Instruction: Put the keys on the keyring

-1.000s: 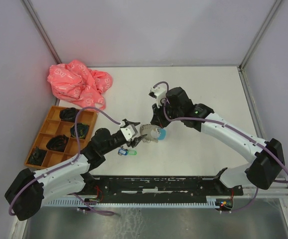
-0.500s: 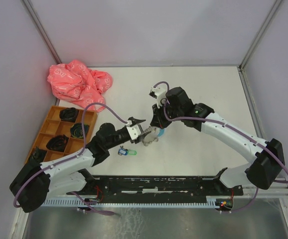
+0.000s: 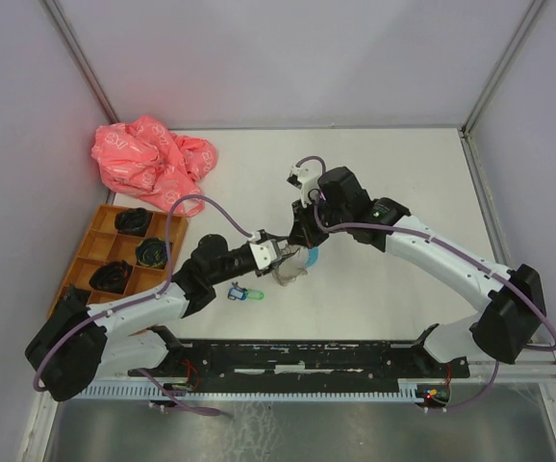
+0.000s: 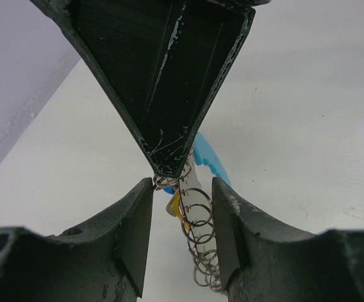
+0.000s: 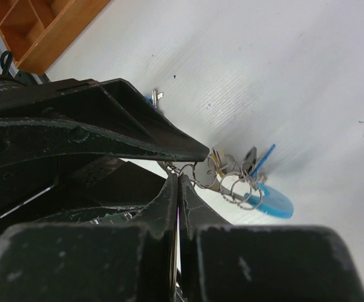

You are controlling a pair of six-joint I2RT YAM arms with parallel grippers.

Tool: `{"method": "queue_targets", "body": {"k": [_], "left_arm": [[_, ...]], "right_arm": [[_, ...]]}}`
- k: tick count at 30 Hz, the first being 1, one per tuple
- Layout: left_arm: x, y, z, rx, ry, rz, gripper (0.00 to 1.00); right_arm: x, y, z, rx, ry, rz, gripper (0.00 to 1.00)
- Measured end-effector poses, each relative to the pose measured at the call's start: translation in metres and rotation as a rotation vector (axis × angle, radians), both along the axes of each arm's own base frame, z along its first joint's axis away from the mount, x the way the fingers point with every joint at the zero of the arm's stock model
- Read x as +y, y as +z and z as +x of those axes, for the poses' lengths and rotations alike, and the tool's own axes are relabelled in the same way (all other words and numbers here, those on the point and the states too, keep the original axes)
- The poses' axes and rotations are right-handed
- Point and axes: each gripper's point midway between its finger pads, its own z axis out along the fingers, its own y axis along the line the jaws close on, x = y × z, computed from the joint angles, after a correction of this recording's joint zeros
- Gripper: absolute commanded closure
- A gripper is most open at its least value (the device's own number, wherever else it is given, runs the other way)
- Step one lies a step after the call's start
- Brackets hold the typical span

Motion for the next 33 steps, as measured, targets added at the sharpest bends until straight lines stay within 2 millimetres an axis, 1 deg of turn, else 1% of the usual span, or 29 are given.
{"method": "queue_targets", "body": {"k": [4,7,9,12,17,20,22,23,24,26,29,31,33], "left_arm": [[-0.001,-0.004,0.000,0.008,-0.006,0.006,0.52],[-0.002,-0.007,0.000,0.015,-0.007,0.012,0.49],[-0.002,-0.008,0.000,0.017,-0.006,0.013,0.48],[-0.002,-0.008,0.001,0.017,-0.003,0.013,0.51],[-0.001,-0.007,0.002,0.016,0.002,0.012,0.65],[0.000,-0.007,0.003,0.016,0.011,0.012,0.79],[0.000,-0.007,0.004,0.017,0.014,0.011,0.91],[0.000,-0.007,0.004,0.018,0.015,0.010,0.96],[0.000,-0.007,0.004,0.016,0.017,0.009,0.97],[0.000,-0.007,0.005,0.016,0.020,0.008,0.97],[-0.001,-0.008,0.004,0.034,0.020,0.002,0.97],[-0.001,-0.012,0.003,0.062,0.022,-0.002,0.97],[0.000,-0.014,0.001,0.082,0.024,-0.010,0.97]], "right_arm": [[0.002,0.000,-0.001,0.011,0.002,0.009,0.99],[0.003,0.000,-0.002,0.019,0.004,0.013,0.99],[0.003,0.001,-0.002,0.021,0.006,0.015,0.99],[0.004,0.001,-0.003,0.022,0.009,0.017,0.99],[0.004,0.001,-0.004,0.027,0.009,0.019,0.99],[0.004,0.000,-0.005,0.034,0.011,0.020,0.99],[0.004,0.000,-0.005,0.037,0.013,0.019,0.99],[0.005,-0.001,-0.005,0.038,0.013,0.019,0.97],[0.005,-0.001,-0.005,0.039,0.016,0.020,0.96],[0.006,-0.001,-0.004,0.036,0.017,0.022,0.91],[0.008,0.001,-0.002,0.021,0.018,0.033,0.82],[0.010,0.007,0.001,-0.019,0.026,0.055,0.74],[0.008,0.012,0.002,-0.066,0.036,0.068,0.69]]}}
